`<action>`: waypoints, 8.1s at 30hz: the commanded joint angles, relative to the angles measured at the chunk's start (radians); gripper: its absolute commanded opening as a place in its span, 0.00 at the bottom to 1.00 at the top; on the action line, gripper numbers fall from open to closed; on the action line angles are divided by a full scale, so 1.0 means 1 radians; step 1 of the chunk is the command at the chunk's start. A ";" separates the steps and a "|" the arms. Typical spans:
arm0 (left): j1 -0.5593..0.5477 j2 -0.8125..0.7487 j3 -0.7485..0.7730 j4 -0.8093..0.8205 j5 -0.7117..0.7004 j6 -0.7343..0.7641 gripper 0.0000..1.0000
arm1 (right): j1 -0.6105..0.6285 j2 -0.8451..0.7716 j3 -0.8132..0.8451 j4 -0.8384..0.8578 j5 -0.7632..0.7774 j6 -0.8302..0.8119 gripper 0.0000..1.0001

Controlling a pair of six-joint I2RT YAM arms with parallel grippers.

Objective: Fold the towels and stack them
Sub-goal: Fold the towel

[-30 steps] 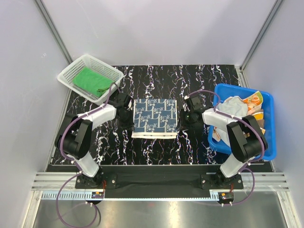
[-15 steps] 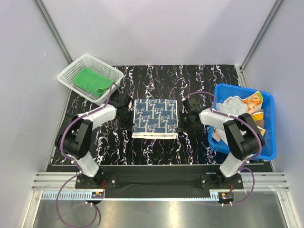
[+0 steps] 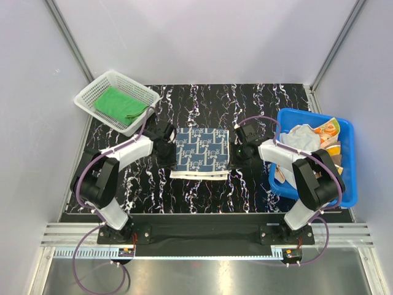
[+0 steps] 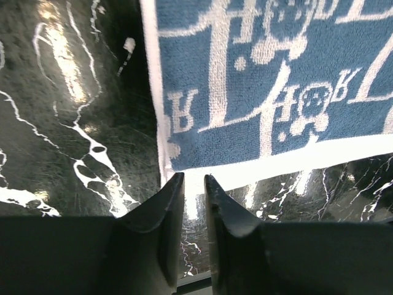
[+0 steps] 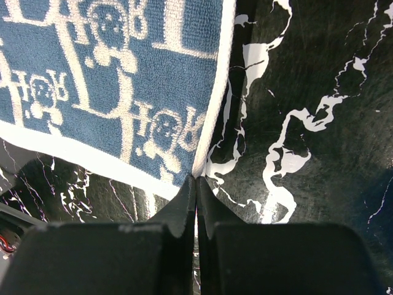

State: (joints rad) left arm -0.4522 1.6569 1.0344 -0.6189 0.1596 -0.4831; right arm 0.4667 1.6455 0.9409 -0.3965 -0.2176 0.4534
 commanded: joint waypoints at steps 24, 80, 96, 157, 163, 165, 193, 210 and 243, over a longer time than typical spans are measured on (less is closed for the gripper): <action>-0.029 0.044 0.001 0.024 -0.086 -0.011 0.22 | 0.018 -0.016 -0.001 0.015 0.024 0.002 0.00; -0.039 -0.160 0.026 -0.207 -0.132 0.064 0.00 | 0.107 -0.217 -0.124 0.016 -0.100 0.211 0.00; -0.036 -0.118 -0.139 -0.093 -0.137 0.067 0.00 | 0.132 -0.179 -0.303 0.214 -0.112 0.255 0.00; 0.090 0.154 0.463 -0.220 0.050 0.506 0.55 | 0.040 -0.114 0.125 -0.134 -0.147 -0.231 0.50; 0.104 0.302 0.552 -0.196 0.078 0.610 0.52 | -0.066 0.225 0.448 -0.312 -0.290 -0.478 0.52; 0.110 0.320 0.558 -0.164 0.122 0.626 0.52 | -0.095 0.289 0.531 -0.355 -0.362 -0.527 0.53; 0.145 0.512 0.687 -0.286 0.192 0.819 0.41 | -0.181 0.612 0.820 -0.576 -0.439 -0.895 0.52; 0.145 0.544 0.727 -0.277 0.178 0.776 0.00 | -0.206 0.602 0.822 -0.521 -0.411 -0.921 0.00; 0.038 0.011 0.308 -0.067 -0.042 0.653 0.00 | -0.048 -0.117 0.101 0.171 0.122 -0.760 0.00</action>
State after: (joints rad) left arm -0.4122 1.7458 1.3746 -0.7197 0.1822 0.1955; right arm 0.3923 1.6180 1.0832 -0.2829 -0.2119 -0.3573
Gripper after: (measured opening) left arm 0.012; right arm 0.012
